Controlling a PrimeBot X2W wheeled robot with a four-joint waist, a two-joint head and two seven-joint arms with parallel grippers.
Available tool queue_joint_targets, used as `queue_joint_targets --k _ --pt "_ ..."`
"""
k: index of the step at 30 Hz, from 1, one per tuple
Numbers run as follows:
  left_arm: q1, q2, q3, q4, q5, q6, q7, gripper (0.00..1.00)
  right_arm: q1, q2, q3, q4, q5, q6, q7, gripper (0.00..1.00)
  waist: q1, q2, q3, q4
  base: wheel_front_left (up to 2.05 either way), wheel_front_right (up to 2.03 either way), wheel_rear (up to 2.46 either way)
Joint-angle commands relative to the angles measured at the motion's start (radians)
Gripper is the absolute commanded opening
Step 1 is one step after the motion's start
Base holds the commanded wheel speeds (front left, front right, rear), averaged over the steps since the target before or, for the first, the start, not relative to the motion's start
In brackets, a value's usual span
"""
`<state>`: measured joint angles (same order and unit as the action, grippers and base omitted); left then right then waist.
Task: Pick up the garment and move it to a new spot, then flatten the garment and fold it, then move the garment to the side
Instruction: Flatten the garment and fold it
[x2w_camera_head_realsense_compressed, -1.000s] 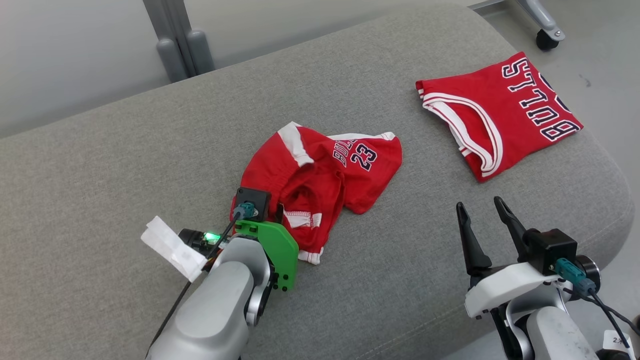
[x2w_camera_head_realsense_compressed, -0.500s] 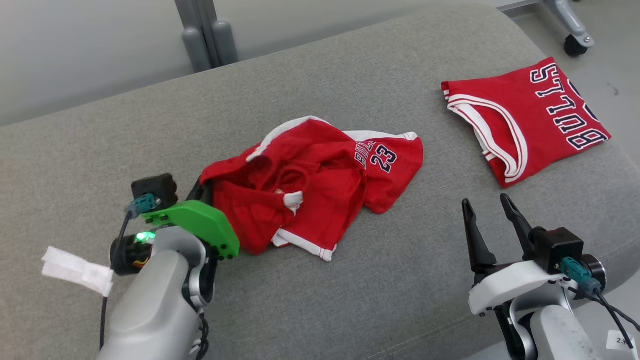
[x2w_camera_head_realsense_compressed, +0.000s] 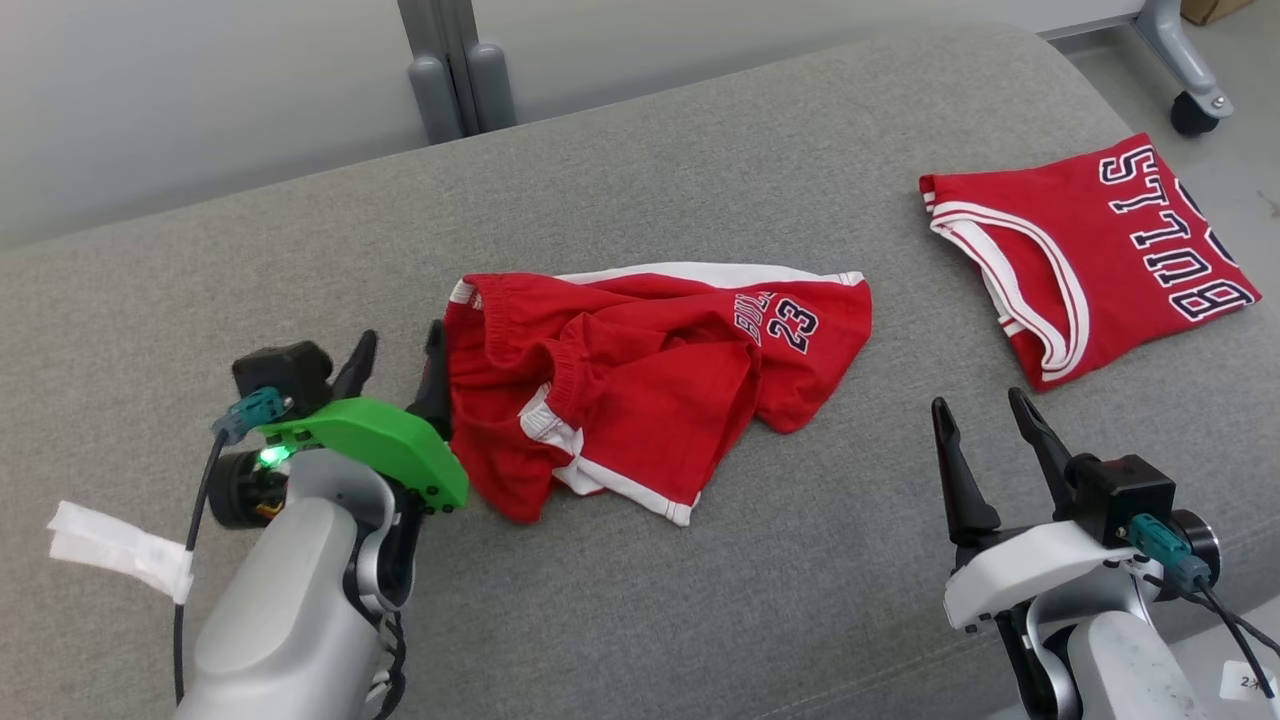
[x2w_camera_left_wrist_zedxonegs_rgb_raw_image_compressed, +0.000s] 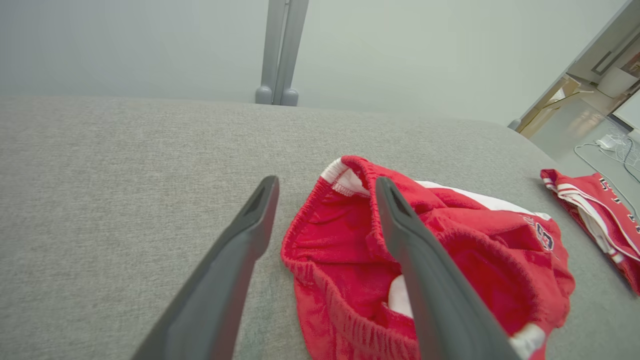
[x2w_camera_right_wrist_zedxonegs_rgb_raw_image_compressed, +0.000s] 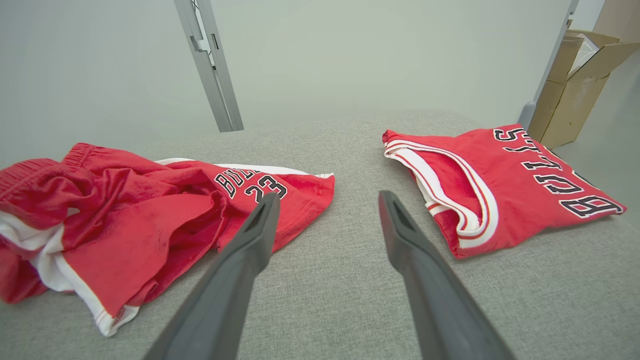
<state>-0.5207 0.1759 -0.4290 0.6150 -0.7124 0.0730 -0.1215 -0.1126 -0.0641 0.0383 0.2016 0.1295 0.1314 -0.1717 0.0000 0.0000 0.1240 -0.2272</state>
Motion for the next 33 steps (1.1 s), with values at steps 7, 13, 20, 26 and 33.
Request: queue_joint_targets --k 7,13,20,26,33 --pt "0.036 -0.016 -0.087 -0.207 -0.051 -0.023 0.252 1.00 0.015 0.002 0.002 -0.010 -0.005 -0.002 0.009 1.00 0.0000 0.0000 -0.017 0.016 0.00 0.00 0.00" --pt "0.056 -0.001 -0.140 -0.278 -0.055 0.017 0.404 1.00 0.007 0.004 0.013 -0.007 0.003 -0.002 0.005 1.00 0.0000 0.0000 -0.018 0.007 0.00 0.00 0.00" --pt "0.058 -0.011 -0.157 -0.264 -0.062 0.023 0.434 1.00 0.004 0.004 0.014 0.004 0.008 -0.002 -0.001 1.00 0.0000 0.0000 -0.021 -0.007 0.00 0.00 0.00" --pt "0.034 -0.011 -0.171 -0.198 -0.055 -0.007 0.417 0.00 -0.002 0.003 0.021 0.007 0.008 -0.002 -0.001 1.00 0.0000 0.0000 -0.023 -0.013 0.00 0.00 0.00" --pt "0.052 -0.016 -0.089 -0.137 -0.095 0.008 0.301 0.00 0.005 -0.004 0.017 0.008 0.009 -0.002 0.002 1.00 0.0000 0.0000 -0.032 -0.001 0.00 0.00 0.00"
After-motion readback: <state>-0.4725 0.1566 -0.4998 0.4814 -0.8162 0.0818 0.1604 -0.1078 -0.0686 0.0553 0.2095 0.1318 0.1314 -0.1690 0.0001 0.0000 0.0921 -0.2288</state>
